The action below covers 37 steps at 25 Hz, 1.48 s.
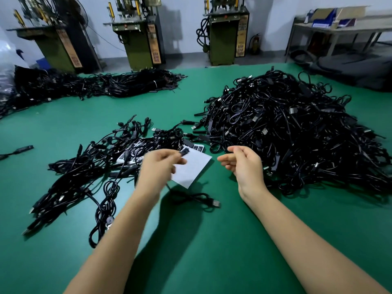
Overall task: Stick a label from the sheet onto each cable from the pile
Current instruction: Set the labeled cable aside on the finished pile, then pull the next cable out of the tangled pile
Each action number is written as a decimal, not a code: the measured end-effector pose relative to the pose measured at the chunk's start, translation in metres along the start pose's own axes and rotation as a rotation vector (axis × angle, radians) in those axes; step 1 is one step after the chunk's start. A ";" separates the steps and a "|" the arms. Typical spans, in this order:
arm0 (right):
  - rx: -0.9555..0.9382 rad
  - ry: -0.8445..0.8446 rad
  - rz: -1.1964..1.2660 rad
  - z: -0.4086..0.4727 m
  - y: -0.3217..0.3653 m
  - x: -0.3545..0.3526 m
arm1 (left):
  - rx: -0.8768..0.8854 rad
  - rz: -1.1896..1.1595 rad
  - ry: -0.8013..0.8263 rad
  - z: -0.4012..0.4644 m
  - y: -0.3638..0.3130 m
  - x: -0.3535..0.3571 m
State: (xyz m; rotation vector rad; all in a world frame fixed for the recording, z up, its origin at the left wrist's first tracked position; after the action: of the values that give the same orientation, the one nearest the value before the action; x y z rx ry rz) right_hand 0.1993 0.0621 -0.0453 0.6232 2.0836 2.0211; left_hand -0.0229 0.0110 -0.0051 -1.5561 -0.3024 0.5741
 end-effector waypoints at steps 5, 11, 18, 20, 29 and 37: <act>0.164 0.015 0.181 0.004 -0.004 -0.004 | -0.074 0.131 -0.241 0.061 -0.017 -0.127; 0.113 0.057 0.109 0.002 -0.002 0.000 | -0.045 0.806 -0.457 0.108 0.000 -0.208; -0.033 0.084 -0.088 0.001 -0.002 0.007 | 0.717 1.126 -0.470 0.068 -0.050 -0.075; -0.053 0.096 -0.108 0.000 -0.001 0.010 | 0.896 1.146 -0.312 0.066 -0.052 -0.020; -0.076 0.129 -0.131 0.000 -0.004 0.012 | 1.098 1.439 0.195 0.087 -0.018 0.096; -0.295 0.241 -0.378 -0.011 0.002 0.026 | 0.695 0.754 0.040 0.101 -0.060 0.072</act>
State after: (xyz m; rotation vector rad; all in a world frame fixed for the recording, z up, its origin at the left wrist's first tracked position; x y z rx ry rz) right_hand 0.1718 0.0628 -0.0381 -0.0637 1.7873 2.1890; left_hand -0.0072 0.1392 0.0433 -0.9556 0.5069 1.0896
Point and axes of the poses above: each hand's wrist, its own z-axis towards the middle knuckle, its own x-axis out of the palm, y = z × x, the point moved 10 cm from there along z, towards the middle knuckle, and after that the axes turned 15 degrees about -y, right-handed, at the moved point
